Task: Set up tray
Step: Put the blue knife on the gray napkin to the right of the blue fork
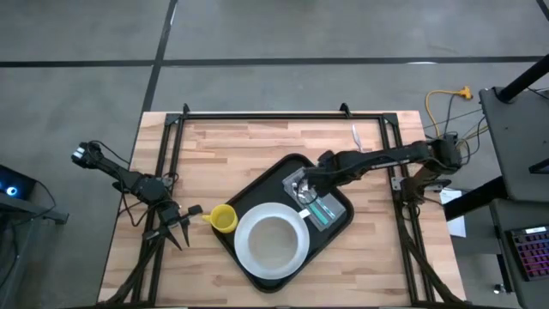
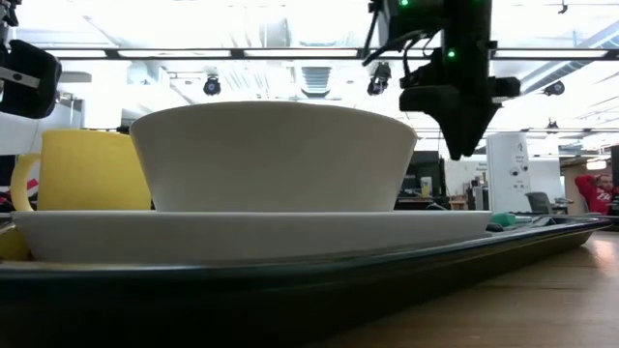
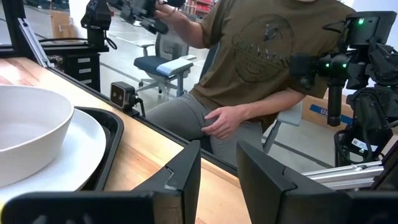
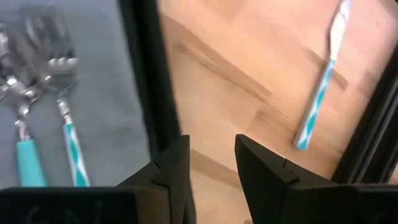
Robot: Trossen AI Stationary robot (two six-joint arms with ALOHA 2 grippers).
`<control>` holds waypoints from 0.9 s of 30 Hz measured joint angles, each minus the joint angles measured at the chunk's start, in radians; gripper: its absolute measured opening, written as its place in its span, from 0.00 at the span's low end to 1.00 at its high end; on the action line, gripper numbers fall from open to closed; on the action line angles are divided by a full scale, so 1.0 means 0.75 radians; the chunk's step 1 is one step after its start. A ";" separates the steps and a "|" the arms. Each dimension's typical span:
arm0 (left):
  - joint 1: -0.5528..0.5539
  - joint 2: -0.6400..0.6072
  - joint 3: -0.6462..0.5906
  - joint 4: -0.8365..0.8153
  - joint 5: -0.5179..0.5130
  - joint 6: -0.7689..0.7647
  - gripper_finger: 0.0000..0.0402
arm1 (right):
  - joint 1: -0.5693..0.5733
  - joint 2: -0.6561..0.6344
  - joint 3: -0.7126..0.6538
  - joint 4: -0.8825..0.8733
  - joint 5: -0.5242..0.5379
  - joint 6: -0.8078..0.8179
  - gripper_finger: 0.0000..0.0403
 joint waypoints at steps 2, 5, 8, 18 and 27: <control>0.000 0.000 0.000 0.000 0.000 0.000 0.22 | -0.027 -0.050 -0.041 0.003 -0.002 0.025 0.29; 0.000 0.000 0.000 0.000 0.001 0.000 0.22 | -0.077 -0.135 -0.123 0.009 -0.021 0.059 0.30; 0.000 0.000 0.000 0.000 0.002 0.000 0.22 | -0.144 -0.231 -0.234 0.074 -0.075 0.044 0.31; 0.000 0.000 0.000 0.000 0.005 0.000 0.22 | -0.455 -0.515 -0.568 0.217 -0.284 -0.044 0.32; 0.000 0.000 0.000 0.000 0.005 0.000 0.22 | -0.691 -0.530 -0.626 0.256 -0.320 -0.268 0.29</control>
